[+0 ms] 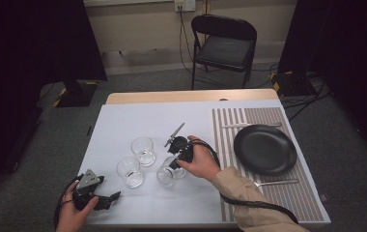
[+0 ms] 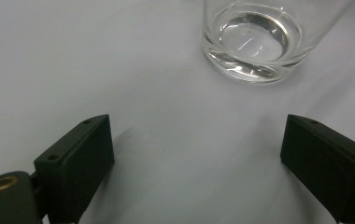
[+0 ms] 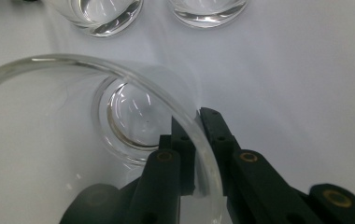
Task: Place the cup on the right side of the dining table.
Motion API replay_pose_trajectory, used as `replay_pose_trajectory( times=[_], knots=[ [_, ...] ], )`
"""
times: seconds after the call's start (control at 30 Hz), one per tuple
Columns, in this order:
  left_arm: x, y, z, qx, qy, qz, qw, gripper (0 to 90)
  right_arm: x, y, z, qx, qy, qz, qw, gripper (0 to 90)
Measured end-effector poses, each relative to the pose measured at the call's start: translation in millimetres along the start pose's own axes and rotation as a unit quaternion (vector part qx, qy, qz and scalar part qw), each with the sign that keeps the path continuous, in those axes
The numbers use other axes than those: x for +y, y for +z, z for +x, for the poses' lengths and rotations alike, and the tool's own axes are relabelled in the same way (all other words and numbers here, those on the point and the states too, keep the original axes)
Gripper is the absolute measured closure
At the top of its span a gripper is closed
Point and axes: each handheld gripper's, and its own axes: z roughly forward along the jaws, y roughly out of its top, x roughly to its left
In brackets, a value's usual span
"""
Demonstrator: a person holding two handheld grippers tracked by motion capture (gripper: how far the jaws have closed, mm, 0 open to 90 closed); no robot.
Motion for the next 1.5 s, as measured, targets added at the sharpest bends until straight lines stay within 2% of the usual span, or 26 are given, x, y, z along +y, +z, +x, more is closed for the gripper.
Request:
replay_pose_trajectory(
  times=[0.2,0.37,0.53,0.67,0.8,0.9,1.5],
  knots=[
    [0.1,-0.1,0.1,0.0,0.0,0.001,1.0,8.8,-4.0,-0.8,-0.8,0.001,0.015,-0.01,0.9998,85.4],
    [0.1,0.0,0.0,0.0,0.0,0.001,1.0,8.8,-7.0,-2.4,-0.8,-0.01,0.021,-0.021,0.9995,85.5],
    [0.1,0.0,0.1,0.0,0.0,0.0,1.0,8.8,-8.1,-9.3,-4.6,-0.011,0.029,-0.037,0.9988,85.5],
    [0.1,-0.1,0.1,0.0,0.0,0.001,1.0,8.8,-8.1,-16.4,-6.8,-0.009,0.041,-0.039,0.9983,85.6],
    [0.1,-0.1,0.0,0.0,0.0,0.001,1.0,8.8,-9.3,-22.6,-9.0,-0.016,0.039,-0.047,0.998,85.6],
    [0.1,0.0,0.0,0.0,0.0,0.001,1.0,8.8,-11.1,-27.2,-11.3,-0.015,0.048,-0.055,0.9973,85.6],
    [0.1,0.0,0.1,0.0,0.0,0.001,1.0,8.8,-23.1,-54.5,-25.3,-0.041,0.069,-0.061,0.9949,85.6]
  ],
)
